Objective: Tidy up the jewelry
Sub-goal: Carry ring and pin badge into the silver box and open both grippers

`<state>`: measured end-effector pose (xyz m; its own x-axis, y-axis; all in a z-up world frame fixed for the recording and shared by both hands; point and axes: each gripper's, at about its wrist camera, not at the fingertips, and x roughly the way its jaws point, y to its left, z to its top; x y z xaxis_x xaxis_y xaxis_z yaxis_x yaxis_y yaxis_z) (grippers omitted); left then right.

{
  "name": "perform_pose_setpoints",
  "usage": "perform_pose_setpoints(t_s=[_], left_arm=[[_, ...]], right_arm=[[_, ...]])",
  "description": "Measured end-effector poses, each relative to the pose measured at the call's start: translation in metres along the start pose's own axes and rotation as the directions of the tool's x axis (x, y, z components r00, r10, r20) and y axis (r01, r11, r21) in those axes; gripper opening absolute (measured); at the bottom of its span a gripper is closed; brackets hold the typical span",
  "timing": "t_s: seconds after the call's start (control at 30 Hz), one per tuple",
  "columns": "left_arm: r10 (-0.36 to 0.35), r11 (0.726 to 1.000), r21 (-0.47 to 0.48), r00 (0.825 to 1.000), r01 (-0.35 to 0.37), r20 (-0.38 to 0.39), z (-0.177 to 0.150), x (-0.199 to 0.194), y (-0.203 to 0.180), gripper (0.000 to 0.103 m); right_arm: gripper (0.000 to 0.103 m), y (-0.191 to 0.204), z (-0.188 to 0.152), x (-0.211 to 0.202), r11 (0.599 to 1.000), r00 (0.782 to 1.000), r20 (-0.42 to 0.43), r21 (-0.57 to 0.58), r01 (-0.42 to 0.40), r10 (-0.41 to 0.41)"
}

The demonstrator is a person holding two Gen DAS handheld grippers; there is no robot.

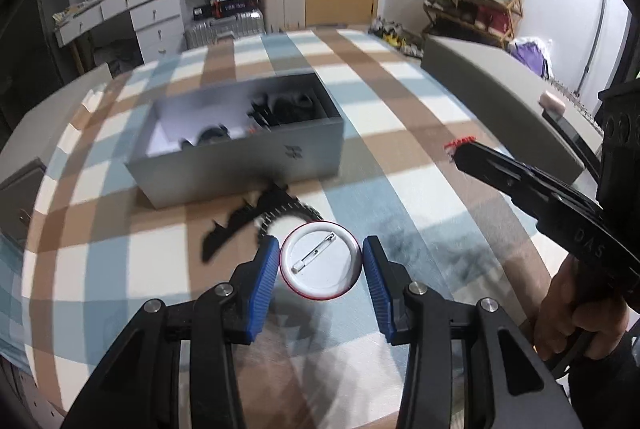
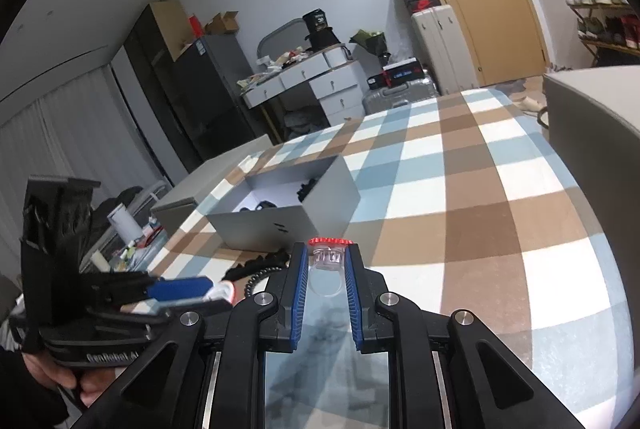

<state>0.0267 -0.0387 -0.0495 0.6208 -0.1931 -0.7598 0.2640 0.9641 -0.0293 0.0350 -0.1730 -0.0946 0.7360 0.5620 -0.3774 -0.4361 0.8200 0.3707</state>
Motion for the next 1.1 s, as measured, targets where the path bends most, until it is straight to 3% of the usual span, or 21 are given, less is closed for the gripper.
perform_pose_setpoints(t_s=[0.37, 0.57, 0.8, 1.1], left_arm=[[0.015, 0.996, -0.093, 0.99, -0.002, 0.141, 0.031, -0.019, 0.06, 0.037], [0.003, 0.992, -0.123, 0.983, 0.02, 0.183, 0.045, -0.016, 0.087, 0.037], [-0.043, 0.988, -0.14, 0.981, 0.071, 0.19, 0.058, -0.004, 0.115, 0.037], [-0.112, 0.985, -0.111, 0.983, 0.129, 0.148, 0.071, 0.019, 0.12, 0.037]], right_arm=[[0.018, 0.048, 0.037, 0.029, 0.991, 0.996, -0.008, -0.095, -0.094, 0.094], [0.018, 0.064, 0.06, 0.05, 0.986, 0.993, -0.008, -0.115, -0.12, 0.12], [0.018, 0.074, 0.076, 0.078, 0.985, 0.994, -0.025, -0.132, -0.109, 0.106], [0.018, 0.075, 0.084, 0.114, 0.986, 0.994, -0.073, -0.141, -0.095, 0.085]])
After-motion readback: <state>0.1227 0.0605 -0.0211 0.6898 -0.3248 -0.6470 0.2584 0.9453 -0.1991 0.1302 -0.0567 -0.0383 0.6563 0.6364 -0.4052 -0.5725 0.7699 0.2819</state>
